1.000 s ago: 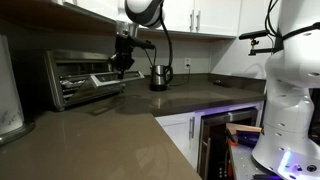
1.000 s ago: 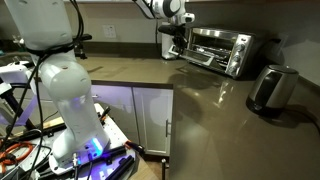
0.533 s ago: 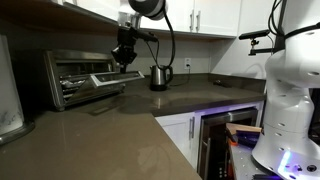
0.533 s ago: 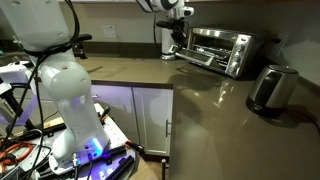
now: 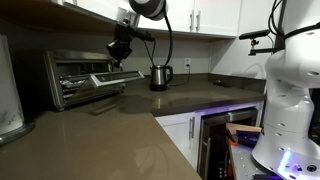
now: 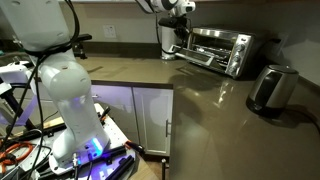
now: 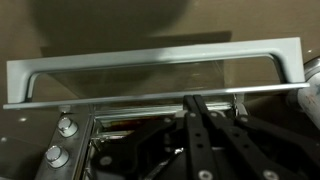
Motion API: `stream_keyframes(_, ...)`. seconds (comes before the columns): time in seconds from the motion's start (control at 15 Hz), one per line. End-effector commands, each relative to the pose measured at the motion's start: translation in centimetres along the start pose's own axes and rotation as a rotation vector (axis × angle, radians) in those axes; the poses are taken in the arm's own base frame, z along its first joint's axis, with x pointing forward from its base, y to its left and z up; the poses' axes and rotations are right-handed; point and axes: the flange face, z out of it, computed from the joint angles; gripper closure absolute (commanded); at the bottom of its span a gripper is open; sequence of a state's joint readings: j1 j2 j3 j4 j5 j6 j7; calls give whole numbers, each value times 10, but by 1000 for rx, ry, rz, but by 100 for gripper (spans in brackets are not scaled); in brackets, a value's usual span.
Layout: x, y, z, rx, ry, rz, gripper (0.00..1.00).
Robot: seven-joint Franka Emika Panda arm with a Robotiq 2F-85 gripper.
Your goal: Open the door of the oven
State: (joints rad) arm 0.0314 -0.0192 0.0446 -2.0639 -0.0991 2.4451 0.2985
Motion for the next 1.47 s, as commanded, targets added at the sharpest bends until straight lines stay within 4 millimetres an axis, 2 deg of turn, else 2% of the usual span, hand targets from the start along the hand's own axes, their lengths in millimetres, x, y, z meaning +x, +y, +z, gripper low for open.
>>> stream_keyframes(0.0,1,3,18,17,12,-13,96)
stream_keyframes(0.2,0,5,32,24,-9,-7,96)
stream_keyframes(0.6,-1,9,43,57,-59,-2,96)
stream_keyframes(1.4,-1,14,27,55,-38,1,96)
